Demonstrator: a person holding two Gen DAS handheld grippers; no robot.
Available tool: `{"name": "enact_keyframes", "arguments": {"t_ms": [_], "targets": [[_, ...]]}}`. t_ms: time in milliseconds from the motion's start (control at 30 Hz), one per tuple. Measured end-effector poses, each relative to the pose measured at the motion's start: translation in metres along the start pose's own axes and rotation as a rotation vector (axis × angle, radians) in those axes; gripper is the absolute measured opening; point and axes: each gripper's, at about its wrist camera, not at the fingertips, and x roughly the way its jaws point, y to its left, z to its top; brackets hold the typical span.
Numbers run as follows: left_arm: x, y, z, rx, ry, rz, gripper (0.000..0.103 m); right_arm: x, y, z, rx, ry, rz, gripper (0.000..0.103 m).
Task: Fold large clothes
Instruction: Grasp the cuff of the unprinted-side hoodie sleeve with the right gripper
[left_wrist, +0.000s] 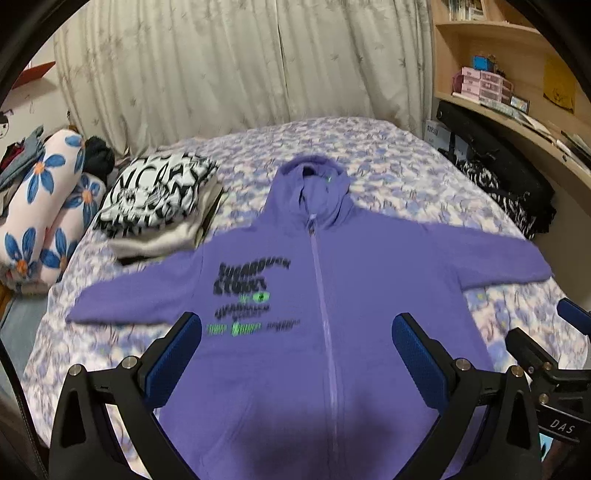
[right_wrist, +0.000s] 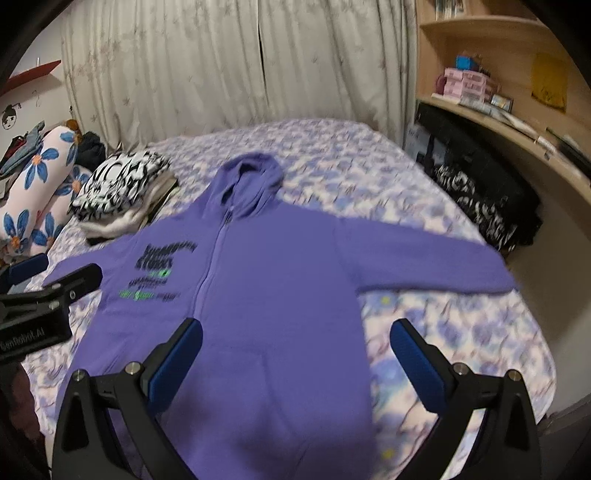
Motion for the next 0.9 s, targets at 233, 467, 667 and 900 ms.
{"name": "enact_keyframes", "arguments": {"t_ms": [233, 467, 667, 900], "targets": [[0.027, -0.018, 0.050, 0.007, -0.065, -0.034, 0.102, 0.019, -0.033, 0.030, 0.006, -0.058, -0.076, 0.102], [0.076, -0.059, 0.083, 0.078, -0.087, -0.003, 0.102, 0.056, -0.071, 0.048, 0.036, -0.081, -0.183, 0.102], [0.129, -0.104, 0.090, 0.149, -0.075, -0.008, 0.102, 0.114, -0.147, 0.053, 0.239, -0.003, -0.173, 0.102], [0.186, -0.158, 0.086, 0.176, -0.034, -0.083, 0.102, 0.180, -0.233, 0.016, 0.453, 0.133, -0.216, 0.097]]}}
